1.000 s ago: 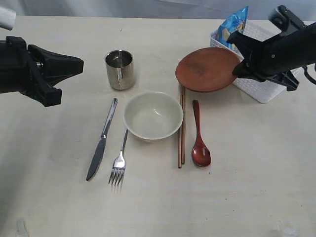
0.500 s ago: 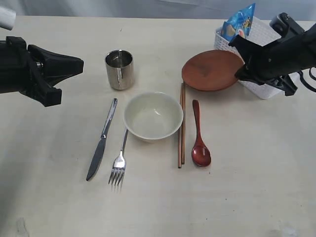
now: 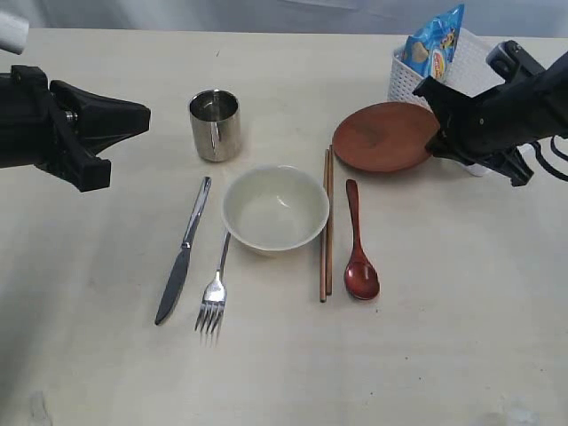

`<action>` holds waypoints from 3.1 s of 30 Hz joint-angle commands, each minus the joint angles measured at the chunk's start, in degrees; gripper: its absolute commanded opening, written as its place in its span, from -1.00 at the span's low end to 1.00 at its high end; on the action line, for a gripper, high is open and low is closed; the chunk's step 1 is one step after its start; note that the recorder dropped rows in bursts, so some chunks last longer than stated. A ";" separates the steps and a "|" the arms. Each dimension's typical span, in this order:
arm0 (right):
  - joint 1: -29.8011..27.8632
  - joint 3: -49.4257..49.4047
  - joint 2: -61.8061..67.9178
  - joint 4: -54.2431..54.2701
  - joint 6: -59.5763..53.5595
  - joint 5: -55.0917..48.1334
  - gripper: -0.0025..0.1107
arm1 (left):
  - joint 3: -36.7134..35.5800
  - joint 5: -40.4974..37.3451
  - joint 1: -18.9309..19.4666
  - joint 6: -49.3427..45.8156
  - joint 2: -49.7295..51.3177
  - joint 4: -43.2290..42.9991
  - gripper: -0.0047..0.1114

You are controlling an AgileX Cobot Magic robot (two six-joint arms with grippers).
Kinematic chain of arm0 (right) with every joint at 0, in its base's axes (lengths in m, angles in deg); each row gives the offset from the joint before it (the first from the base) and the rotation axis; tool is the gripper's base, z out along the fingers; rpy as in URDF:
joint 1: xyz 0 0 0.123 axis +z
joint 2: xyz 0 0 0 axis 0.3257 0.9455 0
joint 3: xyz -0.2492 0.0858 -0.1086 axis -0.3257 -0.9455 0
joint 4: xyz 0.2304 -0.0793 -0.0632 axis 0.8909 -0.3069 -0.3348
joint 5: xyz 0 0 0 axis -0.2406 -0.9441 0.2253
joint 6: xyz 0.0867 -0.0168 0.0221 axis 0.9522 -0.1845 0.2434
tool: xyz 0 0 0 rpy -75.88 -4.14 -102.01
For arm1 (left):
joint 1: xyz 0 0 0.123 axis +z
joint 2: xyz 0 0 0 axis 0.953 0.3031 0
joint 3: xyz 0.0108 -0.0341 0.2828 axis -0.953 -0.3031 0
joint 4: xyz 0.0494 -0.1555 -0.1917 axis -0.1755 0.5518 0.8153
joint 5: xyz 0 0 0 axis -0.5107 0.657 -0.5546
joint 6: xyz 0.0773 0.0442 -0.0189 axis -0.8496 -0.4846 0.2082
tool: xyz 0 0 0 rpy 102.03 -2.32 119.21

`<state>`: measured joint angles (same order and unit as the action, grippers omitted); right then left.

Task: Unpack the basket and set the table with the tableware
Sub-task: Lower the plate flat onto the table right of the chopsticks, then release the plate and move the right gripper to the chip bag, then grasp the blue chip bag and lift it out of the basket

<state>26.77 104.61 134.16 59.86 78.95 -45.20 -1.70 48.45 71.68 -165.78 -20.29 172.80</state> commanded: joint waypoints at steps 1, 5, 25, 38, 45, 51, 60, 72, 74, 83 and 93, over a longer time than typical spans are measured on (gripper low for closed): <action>-0.30 -0.05 0.02 0.42 0.64 0.93 -0.96 | -0.34 -0.34 0.14 0.27 -0.42 0.44 -0.92; -0.30 -0.05 0.02 0.42 0.64 0.93 -0.96 | -0.34 -0.34 0.14 0.27 -0.42 0.44 -0.92; -0.30 -0.05 0.02 0.02 -0.76 -0.49 -0.53 | -0.34 -0.33 0.14 0.27 -0.42 0.44 -0.92; -0.30 0.08 -1.41 0.02 -0.76 -0.41 -0.33 | -0.34 -0.33 0.14 0.27 -0.42 0.44 -0.92; -0.30 4.53 -10.11 0.02 -10.62 -9.41 -0.33 | -0.34 -0.33 0.14 0.27 -0.42 0.44 -0.92; -0.41 13.73 -14.30 -9.28 -15.22 -9.83 -0.18 | -0.34 -0.19 0.14 0.27 -0.42 0.44 -0.92; -3.67 28.14 -2.95 -12.76 -14.35 -12.24 0.24 | -0.34 0.72 0.14 0.27 -0.42 0.44 -0.92; -3.67 37.30 14.38 -12.89 -4.01 -9.12 0.24 | -0.34 0.72 0.14 0.27 -0.42 0.44 -0.92; -3.67 38.01 16.29 -12.89 -3.08 -8.03 0.24 | -0.34 0.72 0.14 0.31 -0.42 0.44 -0.92; -3.67 38.33 19.65 -12.89 -2.84 -6.89 -0.15 | -0.34 0.72 0.14 0.52 -0.42 0.44 -0.92; -3.67 38.33 14.05 -13.15 -2.84 -11.11 -0.96 | -0.34 0.72 0.14 0.52 -0.42 0.44 -0.92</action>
<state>23.46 142.87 151.05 47.42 76.20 -55.54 -1.70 49.03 71.68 -165.78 -20.29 172.80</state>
